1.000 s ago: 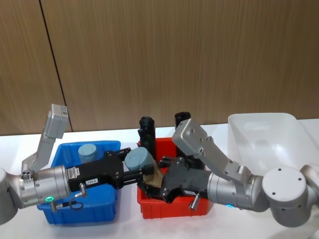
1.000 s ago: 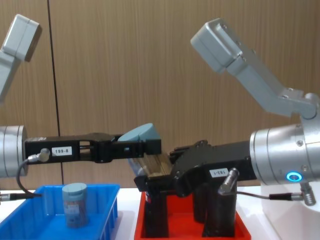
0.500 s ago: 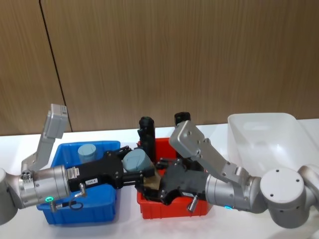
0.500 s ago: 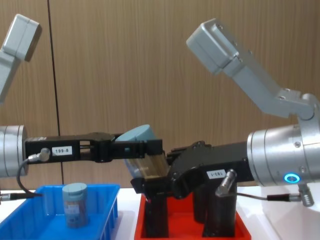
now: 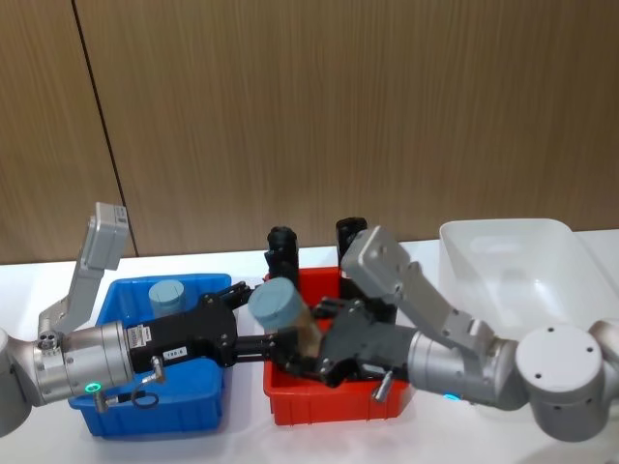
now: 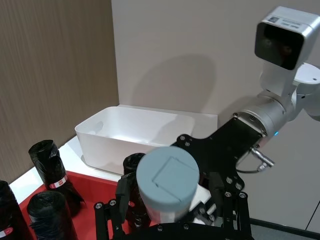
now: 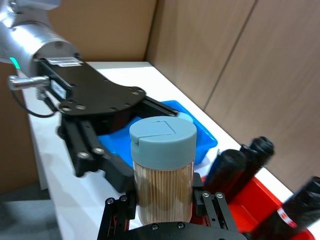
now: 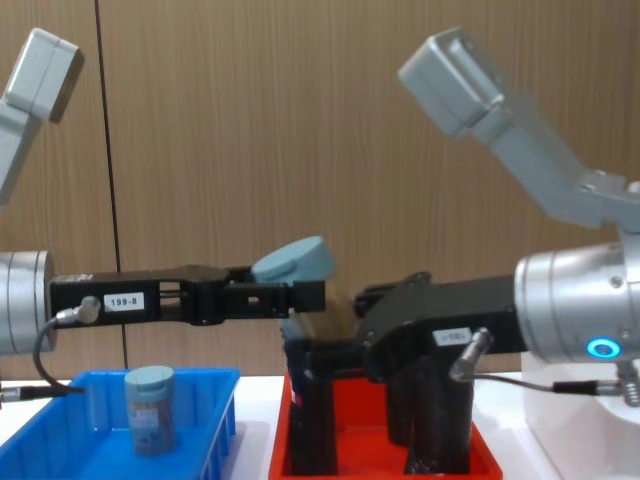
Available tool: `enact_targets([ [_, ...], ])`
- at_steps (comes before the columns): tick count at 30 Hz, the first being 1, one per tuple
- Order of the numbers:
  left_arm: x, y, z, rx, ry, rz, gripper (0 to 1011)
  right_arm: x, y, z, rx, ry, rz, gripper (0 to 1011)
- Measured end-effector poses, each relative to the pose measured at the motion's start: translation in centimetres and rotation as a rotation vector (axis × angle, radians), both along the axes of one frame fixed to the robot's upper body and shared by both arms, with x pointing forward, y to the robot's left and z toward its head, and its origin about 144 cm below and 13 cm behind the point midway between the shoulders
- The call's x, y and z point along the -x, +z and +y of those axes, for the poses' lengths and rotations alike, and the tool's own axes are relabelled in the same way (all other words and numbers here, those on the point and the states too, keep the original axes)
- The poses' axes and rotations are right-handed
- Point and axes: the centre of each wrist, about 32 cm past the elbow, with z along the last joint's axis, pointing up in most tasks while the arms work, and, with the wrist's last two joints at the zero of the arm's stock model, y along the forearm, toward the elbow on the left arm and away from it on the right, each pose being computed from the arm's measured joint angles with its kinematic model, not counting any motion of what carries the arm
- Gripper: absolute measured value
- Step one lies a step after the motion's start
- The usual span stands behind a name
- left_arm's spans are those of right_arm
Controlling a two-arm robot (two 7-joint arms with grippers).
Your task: Pick the cotton swabs from the blue box and place them into the white box.
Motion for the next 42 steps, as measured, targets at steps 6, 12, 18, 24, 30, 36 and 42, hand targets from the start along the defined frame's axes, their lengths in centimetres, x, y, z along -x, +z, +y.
enact_targets([
  [6,0.0,0.0,0.0,0.0,0.0,0.0,1004,-0.2,0.0,-1.5,-0.013,-0.057,-0.008,624],
  [12,0.0,0.0,0.0,0.0,0.0,0.0,1004,-0.5,0.2,-3.6,-0.028,-0.13,-0.025,624],
  [18,0.0,0.0,0.0,0.0,0.0,0.0,1004,-0.8,0.6,-5.9,-0.041,-0.207,-0.053,624],
  [24,0.0,0.0,0.0,0.0,0.0,0.0,1004,-1.1,1.0,-7.9,-0.048,-0.277,-0.079,624],
  [30,0.0,0.0,0.0,0.0,0.0,0.0,1004,-1.7,1.2,-10.0,-0.057,-0.368,-0.105,624],
  [36,0.0,0.0,0.0,0.0,0.0,0.0,1004,-2.5,0.9,-11.6,-0.056,-0.443,-0.114,624],
  [42,0.0,0.0,0.0,0.0,0.0,0.0,1004,-3.7,-0.2,-13.4,-0.046,-0.528,-0.099,624],
])
